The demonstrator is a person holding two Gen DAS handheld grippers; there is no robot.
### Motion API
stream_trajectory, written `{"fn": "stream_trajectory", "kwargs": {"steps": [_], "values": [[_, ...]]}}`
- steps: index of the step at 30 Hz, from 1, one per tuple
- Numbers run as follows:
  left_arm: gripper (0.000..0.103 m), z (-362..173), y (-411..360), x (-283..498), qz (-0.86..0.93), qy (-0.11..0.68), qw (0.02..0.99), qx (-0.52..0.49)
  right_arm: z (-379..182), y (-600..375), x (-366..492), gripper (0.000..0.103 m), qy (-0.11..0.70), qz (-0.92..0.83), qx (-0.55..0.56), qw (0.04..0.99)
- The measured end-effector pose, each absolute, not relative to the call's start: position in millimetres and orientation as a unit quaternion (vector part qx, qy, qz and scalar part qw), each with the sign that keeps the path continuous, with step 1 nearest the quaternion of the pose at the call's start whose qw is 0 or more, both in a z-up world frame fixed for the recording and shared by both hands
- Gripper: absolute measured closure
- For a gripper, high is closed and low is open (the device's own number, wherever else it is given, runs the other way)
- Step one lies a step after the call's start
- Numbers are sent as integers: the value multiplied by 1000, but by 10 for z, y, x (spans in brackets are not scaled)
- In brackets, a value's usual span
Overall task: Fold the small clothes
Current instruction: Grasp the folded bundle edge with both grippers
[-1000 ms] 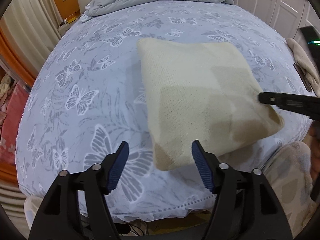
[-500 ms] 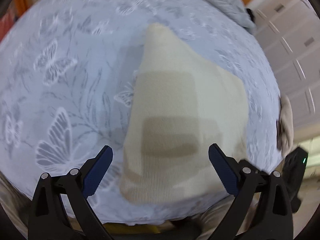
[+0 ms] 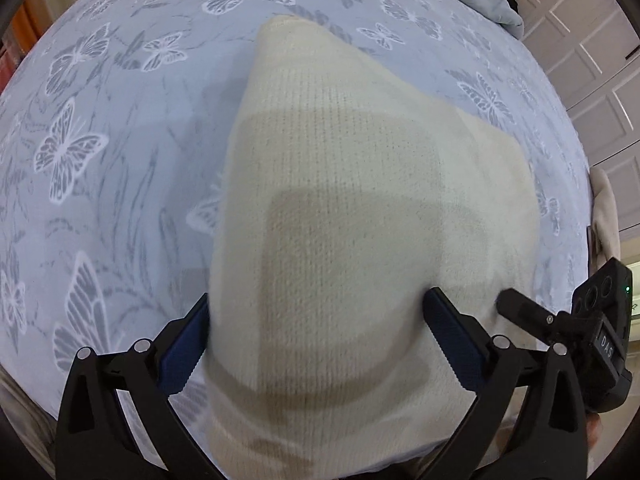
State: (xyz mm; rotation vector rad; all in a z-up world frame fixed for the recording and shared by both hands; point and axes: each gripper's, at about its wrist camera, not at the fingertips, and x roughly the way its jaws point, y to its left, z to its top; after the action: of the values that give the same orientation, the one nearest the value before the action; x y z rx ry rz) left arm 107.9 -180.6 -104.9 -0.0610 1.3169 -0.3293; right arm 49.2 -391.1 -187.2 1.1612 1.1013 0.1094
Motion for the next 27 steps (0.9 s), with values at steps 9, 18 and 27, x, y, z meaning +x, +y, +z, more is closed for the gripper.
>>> {"fn": "stream_trajectory", "kwargs": {"steps": [9, 18, 27], "values": [[5, -1126, -1849, 1180, -155, 610, 777, -31, -1786, -3725, 688, 5, 502, 57, 455, 733], [16, -1098, -1833, 1223, -169, 616, 769, -40, -1731, -3872, 628, 47, 457, 77, 488, 740], [36, -771, -1752, 1001, -229, 620, 748, -58, -1498, -3960, 178, 65, 428, 58, 506, 747]]}}
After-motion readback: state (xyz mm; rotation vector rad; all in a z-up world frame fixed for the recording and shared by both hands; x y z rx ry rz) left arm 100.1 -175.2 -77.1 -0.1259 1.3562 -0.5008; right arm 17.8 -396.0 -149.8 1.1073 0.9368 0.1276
